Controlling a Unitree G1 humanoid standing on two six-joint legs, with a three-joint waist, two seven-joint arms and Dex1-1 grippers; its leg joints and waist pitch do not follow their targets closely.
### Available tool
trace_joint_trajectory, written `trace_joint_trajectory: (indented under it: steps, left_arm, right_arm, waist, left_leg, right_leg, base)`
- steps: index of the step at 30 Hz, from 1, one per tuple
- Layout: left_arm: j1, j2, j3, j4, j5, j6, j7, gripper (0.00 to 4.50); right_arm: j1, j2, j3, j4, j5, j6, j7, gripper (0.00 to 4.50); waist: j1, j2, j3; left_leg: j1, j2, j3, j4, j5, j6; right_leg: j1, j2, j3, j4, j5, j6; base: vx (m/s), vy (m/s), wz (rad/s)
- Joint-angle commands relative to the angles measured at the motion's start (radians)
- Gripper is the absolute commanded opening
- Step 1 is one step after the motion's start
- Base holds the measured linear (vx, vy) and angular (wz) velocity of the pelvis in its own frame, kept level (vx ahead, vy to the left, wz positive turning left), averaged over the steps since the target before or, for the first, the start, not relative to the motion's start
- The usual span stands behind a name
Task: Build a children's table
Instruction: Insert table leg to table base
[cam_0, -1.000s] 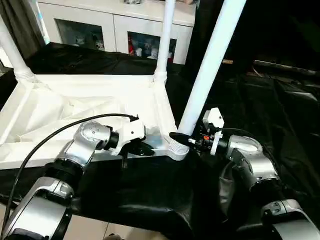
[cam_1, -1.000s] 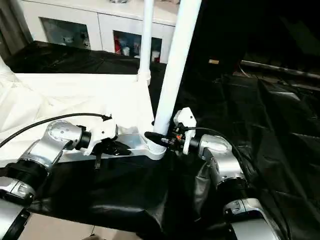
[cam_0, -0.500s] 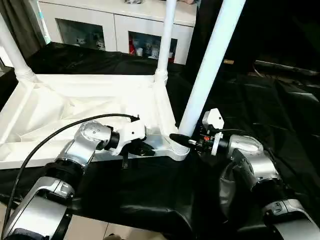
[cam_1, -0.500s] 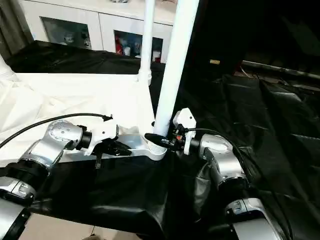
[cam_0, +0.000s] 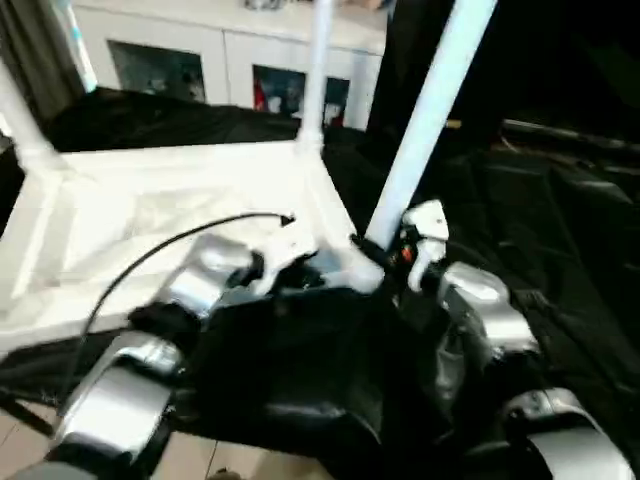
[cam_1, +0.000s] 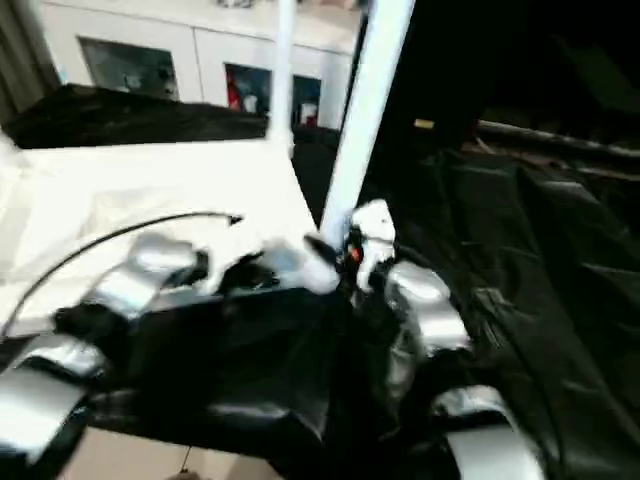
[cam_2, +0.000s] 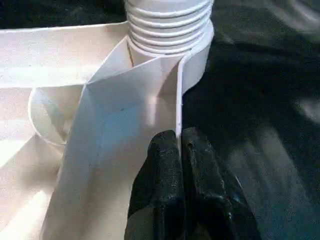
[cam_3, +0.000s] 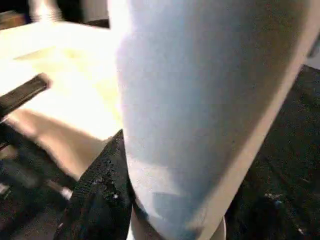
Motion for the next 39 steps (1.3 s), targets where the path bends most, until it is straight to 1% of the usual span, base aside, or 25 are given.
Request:
trace_joint_trajectory:
  steps: [1, 2, 3, 4, 7, 9, 10, 12, 13, 15, 16, 18, 22, 25, 27, 28, 29, 30, 31, 32, 33, 34, 36, 38, 39]
  left_arm:
    - [-0.064, -0.032, 0.055, 0.031, -0.002, 0.059, 0.173, 0.00]
    - [-0.083, -0.058, 0.059, 0.051, 0.000, 0.080, 0.218, 0.00]
    - [-0.095, -0.080, 0.059, 0.065, 0.002, 0.090, 0.248, 0.00]
    - [-0.111, -0.110, 0.058, 0.081, 0.007, 0.102, 0.284, 0.00]
    - [-0.125, -0.160, 0.051, 0.088, 0.015, 0.123, 0.325, 0.00]
    - [-0.127, -0.185, 0.044, 0.086, 0.021, 0.137, 0.337, 0.00]
    - [-0.128, -0.191, 0.042, 0.087, 0.024, 0.138, 0.345, 0.00]
    - [-0.130, -0.195, 0.042, 0.095, 0.026, 0.137, 0.354, 0.00]
    - [-0.136, -0.196, 0.044, 0.107, 0.027, 0.135, 0.368, 0.00]
    - [-0.140, -0.196, 0.046, 0.116, 0.027, 0.134, 0.375, 0.00]
    - [-0.143, -0.195, 0.047, 0.122, 0.027, 0.133, 0.380, 0.00]
    - [-0.146, -0.192, 0.048, 0.126, 0.027, 0.132, 0.383, 0.00]
    - [-0.149, -0.185, 0.051, 0.126, 0.027, 0.134, 0.389, 0.00]
    - [-0.150, -0.183, 0.053, 0.128, 0.028, 0.132, 0.389, 0.00]
    - [-0.152, -0.180, 0.054, 0.133, 0.027, 0.129, 0.389, 0.00]
    - [-0.154, -0.176, 0.054, 0.137, 0.026, 0.124, 0.387, 0.00]
    - [-0.154, -0.175, 0.054, 0.137, 0.027, 0.123, 0.386, 0.00]
    - [-0.155, -0.172, 0.054, 0.137, 0.027, 0.120, 0.384, 0.00]
    - [-0.156, -0.170, 0.054, 0.137, 0.027, 0.117, 0.382, 0.00]
    - [-0.156, -0.168, 0.053, 0.136, 0.028, 0.115, 0.380, 0.00]
    - [-0.156, -0.162, 0.050, 0.131, 0.031, 0.107, 0.370, 0.00]
    - [-0.155, -0.157, 0.047, 0.127, 0.033, 0.103, 0.363, 0.00]
    - [-0.149, -0.147, 0.043, 0.112, 0.034, 0.097, 0.345, 0.00]
    - [-0.141, -0.134, 0.041, 0.097, 0.034, 0.088, 0.327, 0.00]
    - [-0.140, -0.133, 0.041, 0.095, 0.033, 0.088, 0.325, 0.00]
  right_arm:
    - [0.054, 0.024, 0.002, 0.165, -0.039, 0.108, -0.132, 1.89]
    - [0.038, 0.045, -0.013, 0.190, -0.030, 0.114, -0.188, 1.89]
    - [0.025, 0.061, -0.021, 0.209, -0.025, 0.120, -0.230, 1.89]
    - [0.006, 0.085, -0.042, 0.235, -0.015, 0.129, -0.281, 1.89]
    - [-0.027, 0.120, -0.070, 0.275, -0.007, 0.143, -0.355, 1.89]
    - [-0.042, 0.133, -0.066, 0.292, -0.021, 0.143, -0.381, 1.89]
    - [-0.046, 0.138, -0.063, 0.297, -0.027, 0.143, -0.388, 1.89]
    - [-0.052, 0.146, -0.063, 0.304, -0.030, 0.145, -0.397, 1.89]
    - [-0.060, 0.156, -0.064, 0.314, -0.031, 0.146, -0.407, 1.89]
    - [-0.065, 0.161, -0.066, 0.321, -0.031, 0.146, -0.414, 1.89]
    - [-0.070, 0.164, -0.070, 0.328, -0.035, 0.144, -0.418, 1.89]
    - [-0.075, 0.167, -0.073, 0.335, -0.038, 0.142, -0.421, 1.89]
    - [-0.093, 0.175, -0.070, 0.354, -0.055, 0.140, -0.425, 1.89]
    - [-0.100, 0.174, -0.061, 0.360, -0.071, 0.140, -0.414, 1.89]
    - [-0.104, 0.174, -0.058, 0.358, -0.074, 0.137, -0.401, 1.89]
    - [-0.109, 0.172, -0.057, 0.352, -0.073, 0.130, -0.385, 2.45]
    - [-0.110, 0.171, -0.057, 0.351, -0.072, 0.128, -0.382, 2.45]
    - [-0.115, 0.169, -0.057, 0.349, -0.073, 0.122, -0.374, 2.59]
    - [-0.120, 0.167, -0.057, 0.349, -0.073, 0.119, -0.367, 2.62]
    - [-0.122, 0.166, -0.055, 0.347, -0.075, 0.118, -0.359, 2.68]
    - [-0.129, 0.160, -0.048, 0.339, -0.081, 0.112, -0.335, 2.68]
    - [-0.131, 0.156, -0.044, 0.331, -0.083, 0.110, -0.322, 2.98]
    - [-0.134, 0.144, -0.043, 0.311, -0.085, 0.104, -0.294, 3.08]
    - [-0.137, 0.126, -0.055, 0.288, -0.077, 0.099, -0.263, 3.32]
    - [-0.137, 0.123, -0.057, 0.286, -0.076, 0.098, -0.259, 3.44]
  waist:
    - [-0.010, 0.019, -0.029]
    - [-0.014, 0.025, -0.030]
    - [-0.012, 0.023, -0.033]
    - [-0.013, 0.024, -0.032]
    - [-0.010, 0.024, -0.036]
    - [-0.007, 0.022, -0.038]
    - [-0.005, 0.016, -0.039]
    - [-0.003, 0.016, -0.041]
    - [-0.001, 0.012, -0.043]
    - [0.000, 0.013, -0.040]
    - [-0.001, 0.012, -0.039]
    - [-0.003, 0.013, -0.039]
    - [-0.007, 0.013, -0.034]
    - [-0.009, 0.014, -0.034]
    - [-0.008, 0.016, -0.034]
    - [-0.009, 0.016, -0.033]
    - [-0.009, 0.017, -0.033]
    - [-0.009, 0.017, -0.033]
    - [-0.012, 0.019, -0.037]
    - [-0.011, 0.017, -0.040]
    - [-0.012, 0.020, -0.037]
    - [-0.013, 0.018, -0.036]
    - [-0.012, 0.019, -0.037]
    - [-0.014, 0.018, -0.040]
    - [-0.015, 0.017, -0.043]
  left_leg:
    - [0.024, 0.062, -0.041, -0.098, -0.522, -0.051]
    - [0.020, 0.061, -0.040, -0.101, -0.518, -0.056]
    - [0.020, 0.062, -0.041, -0.101, -0.510, -0.057]
    - [0.018, 0.061, -0.039, -0.103, -0.505, -0.054]
    - [0.017, 0.059, -0.031, -0.100, -0.459, -0.043]
    - [0.014, 0.061, -0.025, -0.099, -0.415, -0.033]
    - [0.012, 0.059, -0.022, -0.097, -0.383, -0.021]
    - [0.010, 0.059, -0.020, -0.095, -0.352, -0.011]
    - [0.008, 0.059, -0.019, -0.094, -0.323, -0.003]
    - [0.010, 0.059, -0.018, -0.095, -0.332, -0.003]
    - [0.011, 0.060, -0.020, -0.096, -0.350, -0.006]
    - [0.012, 0.059, -0.022, -0.098, -0.377, -0.015]
    - [0.014, 0.060, -0.029, -0.101, -0.455, -0.031]
    - [0.012, 0.061, -0.032, -0.104, -0.464, -0.034]
    - [0.015, 0.061, -0.031, -0.104, -0.464, -0.034]
    - [0.015, 0.061, -0.030, -0.104, -0.466, -0.034]
    - [0.014, 0.061, -0.030, -0.105, -0.468, -0.034]
    - [0.013, 0.061, -0.030, -0.105, -0.467, -0.034]
    - [0.008, 0.061, -0.032, -0.106, -0.453, -0.033]
    - [0.003, 0.061, -0.032, -0.106, -0.427, -0.030]
    - [0.002, 0.064, -0.032, -0.109, -0.411, -0.031]
    - [0.008, 0.062, -0.027, -0.106, -0.422, -0.027]
    - [0.006, 0.061, -0.026, -0.104, -0.409, -0.021]
    - [0.000, 0.062, -0.026, -0.103, -0.372, -0.010]
    - [-0.002, 0.063, -0.024, -0.100, -0.328, -0.001]
  right_leg:
    - [-0.014, -0.089, 0.039, -0.107, -0.524, -0.137]
    - [-0.011, -0.088, 0.038, -0.104, -0.492, -0.144]
    - [-0.008, -0.088, 0.037, -0.103, -0.468, -0.147]
    - [-0.007, -0.085, 0.037, -0.102, -0.422, -0.156]
    - [-0.001, -0.083, 0.039, -0.096, -0.318, -0.181]
    - [0.004, -0.086, 0.041, -0.092, -0.257, -0.195]
    - [0.008, -0.085, 0.041, -0.091, -0.228, -0.200]
    - [0.012, -0.086, 0.042, -0.088, -0.210, -0.202]
    - [0.017, -0.087, 0.042, -0.087, -0.188, -0.202]
    - [0.013, -0.086, 0.042, -0.089, -0.210, -0.200]
    - [0.012, -0.086, 0.042, -0.091, -0.242, -0.195]
    - [0.010, -0.085, 0.041, -0.095, -0.294, -0.180]
    - [-0.001, -0.087, 0.041, -0.105, -0.400, -0.152]
    - [-0.002, -0.088, 0.040, -0.106, -0.415, -0.142]
    - [-0.005, -0.087, 0.041, -0.107, -0.401, -0.145]
    - [-0.005, -0.087, 0.041, -0.106, -0.392, -0.149]
    - [-0.005, -0.086, 0.041, -0.106, -0.386, -0.151]
    - [-0.004, -0.086, 0.041, -0.106, -0.385, -0.151]
    - [0.001, -0.087, 0.041, -0.102, -0.363, -0.157]
    - [0.009, -0.088, 0.040, -0.100, -0.334, -0.156]
    - [0.008, -0.086, 0.039, -0.097, -0.301, -0.165]
    - [0.005, -0.086, 0.039, -0.099, -0.301, -0.176]
    - [0.008, -0.089, 0.041, -0.099, -0.300, -0.181]
    - [0.016, -0.091, 0.041, -0.095, -0.268, -0.192]
    - [0.021, -0.090, 0.040, -0.089, -0.213, -0.206]
  base:
    - [0.000, 0.000, 0.00]
    - [0.000, 0.000, 0.00]
    - [0.000, 0.000, 0.00]
    - [0.000, 0.000, 0.00]
    - [0.000, 0.000, 0.00]
    - [0.000, 0.000, 0.00]
    - [0.000, 0.000, 0.00]
    - [0.000, 0.000, 0.00]
    - [0.000, 0.000, 0.00]
    - [0.000, 0.000, 0.00]
    - [0.000, 0.000, 0.00]
    - [0.000, 0.000, 0.00]
    - [0.000, 0.000, 0.00]
    - [0.000, 0.000, 0.00]
    - [0.000, 0.000, 0.00]
    - [0.000, 0.000, 0.00]
    - [0.000, 0.000, 0.00]
    - [0.000, 0.000, 0.00]
    - [0.000, 0.000, 0.00]
    - [0.000, 0.000, 0.00]
    - [0.000, 0.000, 0.00]
    - [0.000, 0.000, 0.00]
    - [0.000, 0.000, 0.00]
    - [0.000, 0.000, 0.00]
    - [0.000, 0.000, 0.00]
